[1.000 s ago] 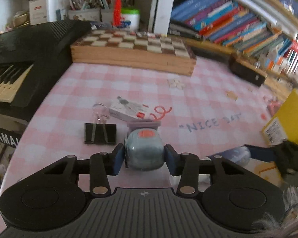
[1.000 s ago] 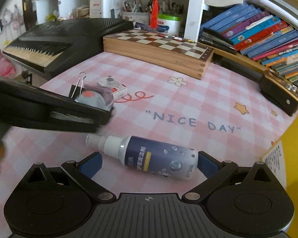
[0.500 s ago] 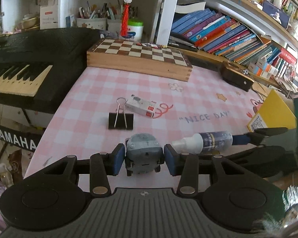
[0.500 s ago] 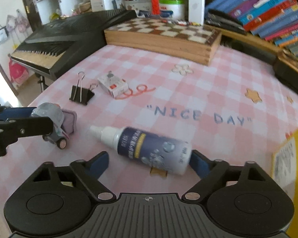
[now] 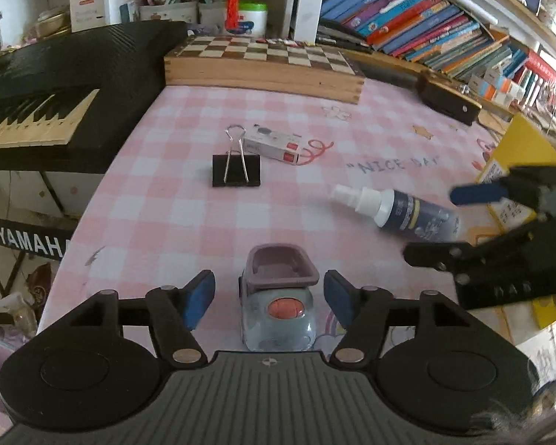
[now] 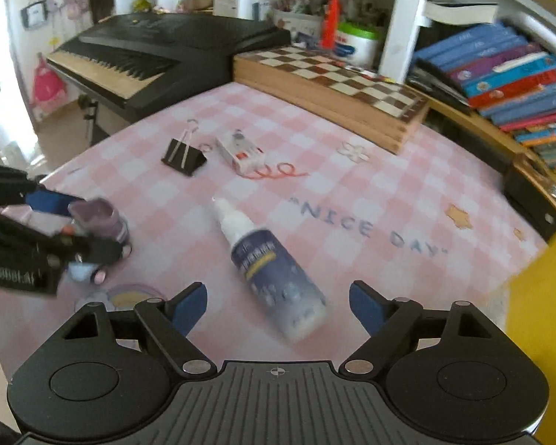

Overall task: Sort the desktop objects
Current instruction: 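Grasp the grey toy car with the left tool while the right tool grasps the spray bottle, then carry the toy car with the left tool while the right tool carries the spray bottle toward the yellow box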

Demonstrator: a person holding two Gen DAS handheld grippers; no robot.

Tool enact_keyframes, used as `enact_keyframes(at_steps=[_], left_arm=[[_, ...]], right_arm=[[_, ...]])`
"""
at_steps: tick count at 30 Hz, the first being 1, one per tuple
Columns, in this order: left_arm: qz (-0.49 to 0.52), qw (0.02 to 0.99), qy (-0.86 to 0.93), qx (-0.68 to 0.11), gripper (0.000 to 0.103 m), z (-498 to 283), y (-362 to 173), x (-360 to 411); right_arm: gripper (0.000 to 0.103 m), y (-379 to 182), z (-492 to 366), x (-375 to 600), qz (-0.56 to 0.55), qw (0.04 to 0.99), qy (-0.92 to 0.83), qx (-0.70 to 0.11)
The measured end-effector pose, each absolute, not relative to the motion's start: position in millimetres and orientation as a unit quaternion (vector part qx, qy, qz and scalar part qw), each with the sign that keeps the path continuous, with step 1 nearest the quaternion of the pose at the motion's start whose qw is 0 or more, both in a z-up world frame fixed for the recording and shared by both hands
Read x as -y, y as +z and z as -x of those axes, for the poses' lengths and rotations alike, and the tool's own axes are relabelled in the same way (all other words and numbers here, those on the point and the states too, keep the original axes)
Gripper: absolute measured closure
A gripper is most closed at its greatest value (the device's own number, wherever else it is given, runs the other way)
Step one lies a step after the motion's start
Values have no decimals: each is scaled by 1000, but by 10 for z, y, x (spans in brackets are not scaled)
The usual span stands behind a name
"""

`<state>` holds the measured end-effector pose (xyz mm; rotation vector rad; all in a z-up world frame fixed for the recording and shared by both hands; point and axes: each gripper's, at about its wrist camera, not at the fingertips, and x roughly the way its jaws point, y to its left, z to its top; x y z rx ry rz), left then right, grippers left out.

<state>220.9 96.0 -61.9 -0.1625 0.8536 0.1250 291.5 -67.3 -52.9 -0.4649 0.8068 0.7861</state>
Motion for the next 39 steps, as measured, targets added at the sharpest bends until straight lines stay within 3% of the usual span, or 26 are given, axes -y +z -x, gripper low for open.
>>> enact_keyframes(at_steps=[2, 6, 7, 9, 12, 20, 30, 39], left_arm=[[78, 902, 60, -420, 55, -2226, -664, -944], [69, 903, 61, -419, 59, -2193, -664, -909], [70, 903, 61, -419, 60, -2177, -663, -917], [77, 903, 58, -418, 63, -2147, -657, -937], [84, 901, 55, -422, 63, -2104, -647, -952], [77, 903, 48, -420, 64, -2053, -641, -915], [136, 925, 12, -355, 64, -1918, -193, -926], [176, 933, -32, -313, 64, -1691, 123, -951]], right_arm=[[18, -613, -3001, 579, 228, 802, 387, -394], [22, -672, -3151, 551, 200, 789, 396, -425], [28, -655, -3163, 571, 191, 794, 387, -428], [58, -608, -3160, 630, 179, 801, 368, -438], [69, -574, -3093, 727, 138, 794, 364, -467], [70, -613, -2959, 628, 154, 811, 363, -431], [71, -315, -2794, 992, 20, 839, 325, -435], [71, 73, -2405, 1169, -19, 860, 311, -404]])
